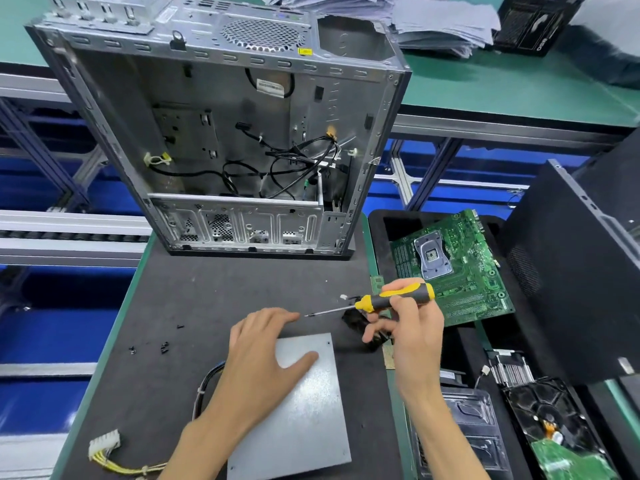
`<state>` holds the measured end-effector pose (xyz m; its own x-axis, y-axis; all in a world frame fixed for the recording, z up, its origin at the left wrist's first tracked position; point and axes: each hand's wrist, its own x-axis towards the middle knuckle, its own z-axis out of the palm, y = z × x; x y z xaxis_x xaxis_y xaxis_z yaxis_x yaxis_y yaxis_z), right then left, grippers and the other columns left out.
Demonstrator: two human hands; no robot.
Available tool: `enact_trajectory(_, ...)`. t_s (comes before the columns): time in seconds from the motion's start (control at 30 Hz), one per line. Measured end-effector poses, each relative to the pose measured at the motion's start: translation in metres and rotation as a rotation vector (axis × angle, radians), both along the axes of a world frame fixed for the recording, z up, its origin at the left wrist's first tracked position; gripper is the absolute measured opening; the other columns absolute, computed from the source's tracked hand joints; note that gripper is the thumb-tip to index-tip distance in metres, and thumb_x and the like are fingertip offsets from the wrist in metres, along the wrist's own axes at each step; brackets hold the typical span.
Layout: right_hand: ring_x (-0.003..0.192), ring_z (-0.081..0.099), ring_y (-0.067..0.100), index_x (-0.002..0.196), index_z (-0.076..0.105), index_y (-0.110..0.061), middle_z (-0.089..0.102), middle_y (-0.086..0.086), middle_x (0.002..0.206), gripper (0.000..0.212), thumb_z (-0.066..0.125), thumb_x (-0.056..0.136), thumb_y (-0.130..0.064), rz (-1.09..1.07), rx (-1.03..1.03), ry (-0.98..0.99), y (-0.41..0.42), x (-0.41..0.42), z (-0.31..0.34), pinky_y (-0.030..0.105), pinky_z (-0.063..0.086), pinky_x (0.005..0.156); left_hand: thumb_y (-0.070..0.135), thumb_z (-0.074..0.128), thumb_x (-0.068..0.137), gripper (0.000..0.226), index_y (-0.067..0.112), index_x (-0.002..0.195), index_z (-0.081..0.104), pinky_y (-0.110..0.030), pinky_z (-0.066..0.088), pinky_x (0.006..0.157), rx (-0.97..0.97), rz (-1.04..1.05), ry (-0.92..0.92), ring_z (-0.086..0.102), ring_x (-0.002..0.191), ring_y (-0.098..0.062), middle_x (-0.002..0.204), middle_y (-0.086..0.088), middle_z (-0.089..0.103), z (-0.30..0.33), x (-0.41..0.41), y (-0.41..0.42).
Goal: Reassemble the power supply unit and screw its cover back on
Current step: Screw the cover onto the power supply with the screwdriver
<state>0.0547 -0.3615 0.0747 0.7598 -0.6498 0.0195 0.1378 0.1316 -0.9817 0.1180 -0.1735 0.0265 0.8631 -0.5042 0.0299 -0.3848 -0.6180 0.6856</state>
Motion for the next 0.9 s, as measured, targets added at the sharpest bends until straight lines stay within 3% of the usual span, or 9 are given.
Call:
enact_trajectory(0.13, 0.049, 0.058, 0.021, 0.078, 0.058, -0.029, 0.067, 0.01, 0.074, 0.007, 0.054, 0.079, -0.023, 0.055, -0.278, 0.046, -0.002, 0.0, 0.001, 0.031, 0.048, 0.045, 0.061, 0.072, 0.079, 0.066, 0.044, 0.138, 0.047, -0.016, 0.017, 0.109, 0.103, -0.023, 0.09, 0.017, 0.119, 0.007, 0.127, 0.036, 0.036, -0.008, -0.003, 0.001)
enact_trajectory(0.23, 0.05, 0.058, 0.012, 0.077, 0.054, -0.031, 0.062, 0.001, 0.073, 0.005, 0.052, 0.08, -0.028, 0.082, -0.449, 0.065, -0.003, 0.0, 0.001, 0.028, 0.044, 0.049, 0.063, 0.069, 0.08, 0.047, 0.049, 0.122, 0.053, -0.007, 0.014, 0.102, 0.109, -0.046, 0.083, 0.024, 0.115, 0.016, 0.114, 0.04, 0.043, -0.009, -0.002, 0.0)
enact_trajectory(0.37, 0.062, 0.062, 0.031, 0.077, 0.052, -0.021, 0.058, -0.003, 0.078, 0.005, 0.052, 0.082, -0.023, 0.112, -0.636, 0.076, -0.003, 0.001, -0.002, 0.044, 0.049, 0.051, 0.062, 0.069, 0.08, 0.038, 0.05, 0.114, 0.055, -0.007, 0.013, 0.1, 0.108, -0.062, 0.07, 0.022, 0.116, 0.028, 0.107, 0.04, 0.047, -0.009, -0.001, -0.001)
enact_trajectory(0.57, 0.065, 0.062, 0.033, 0.079, 0.052, -0.02, 0.056, -0.003, 0.078, 0.003, 0.052, 0.081, -0.021, 0.116, -0.683, 0.08, -0.003, 0.002, -0.004, 0.047, 0.05, 0.054, 0.063, 0.068, 0.081, 0.044, 0.046, 0.12, 0.059, -0.013, 0.019, 0.097, 0.104, -0.053, 0.054, 0.019, 0.115, 0.028, 0.108, 0.037, 0.049, -0.013, -0.002, -0.001)
enact_trajectory(0.9, 0.063, 0.055, 0.027, 0.078, 0.052, -0.014, 0.056, 0.0, 0.074, 0.003, 0.053, 0.081, -0.015, 0.151, -0.749, 0.076, -0.004, 0.006, -0.003, 0.036, 0.046, 0.052, 0.062, 0.067, 0.081, 0.044, 0.044, 0.121, 0.06, -0.016, 0.02, 0.097, 0.113, -0.053, 0.052, 0.026, 0.114, 0.024, 0.109, 0.034, 0.051, -0.012, -0.002, -0.002)
